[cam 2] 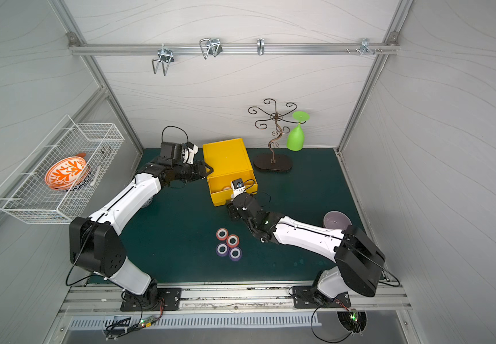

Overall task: Place the transparent tape into the drawer according to color
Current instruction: Close the drawer of the storage box.

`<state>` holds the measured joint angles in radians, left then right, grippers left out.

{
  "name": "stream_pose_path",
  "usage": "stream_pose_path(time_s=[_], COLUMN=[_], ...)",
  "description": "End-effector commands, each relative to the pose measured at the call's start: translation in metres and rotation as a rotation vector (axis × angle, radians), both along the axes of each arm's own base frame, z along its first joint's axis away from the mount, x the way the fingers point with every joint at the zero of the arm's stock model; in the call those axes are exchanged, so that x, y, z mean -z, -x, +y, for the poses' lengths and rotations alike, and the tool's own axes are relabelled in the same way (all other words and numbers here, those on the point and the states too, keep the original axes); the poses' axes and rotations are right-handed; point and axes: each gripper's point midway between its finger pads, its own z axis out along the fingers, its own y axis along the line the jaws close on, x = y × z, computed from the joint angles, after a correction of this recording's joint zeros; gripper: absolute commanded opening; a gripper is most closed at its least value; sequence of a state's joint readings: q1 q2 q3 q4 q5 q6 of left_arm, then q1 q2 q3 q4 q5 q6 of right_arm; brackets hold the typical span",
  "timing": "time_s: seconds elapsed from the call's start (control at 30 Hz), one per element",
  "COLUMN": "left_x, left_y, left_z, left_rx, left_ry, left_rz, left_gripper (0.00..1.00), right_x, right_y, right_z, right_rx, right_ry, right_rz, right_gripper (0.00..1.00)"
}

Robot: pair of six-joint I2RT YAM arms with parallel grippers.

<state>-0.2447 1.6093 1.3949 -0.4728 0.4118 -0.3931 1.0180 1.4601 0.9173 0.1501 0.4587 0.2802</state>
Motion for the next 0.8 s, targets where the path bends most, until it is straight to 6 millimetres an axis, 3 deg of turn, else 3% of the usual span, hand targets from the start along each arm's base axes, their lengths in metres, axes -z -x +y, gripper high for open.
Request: stream_pose_path(time_s=[0.0, 0.4, 0.77], left_x=[0.006, 0.009, 0.012], left_y=[-0.003, 0.001, 0.003], left_z=[-0.002, -0.003, -0.005], left_rx=[0.020, 0.032, 0.042], left_ry=[-0.022, -0.016, -0.008], left_rz=[0.010, 0.021, 0.033], left_gripper=[0.50, 0.50, 0.49], right_x=[-0.023, -0.021, -0.015], right_y=[-0.017, -0.049, -0.064], right_z=[0.007, 0.012, 0.026], right_rx=[0.024, 0.047, 0.049], right_ry=[-0.050, -0.084, -0.100], right_rz=[-0.074, -0.122, -0.155], right_gripper=[0.65, 0.65, 0.65])
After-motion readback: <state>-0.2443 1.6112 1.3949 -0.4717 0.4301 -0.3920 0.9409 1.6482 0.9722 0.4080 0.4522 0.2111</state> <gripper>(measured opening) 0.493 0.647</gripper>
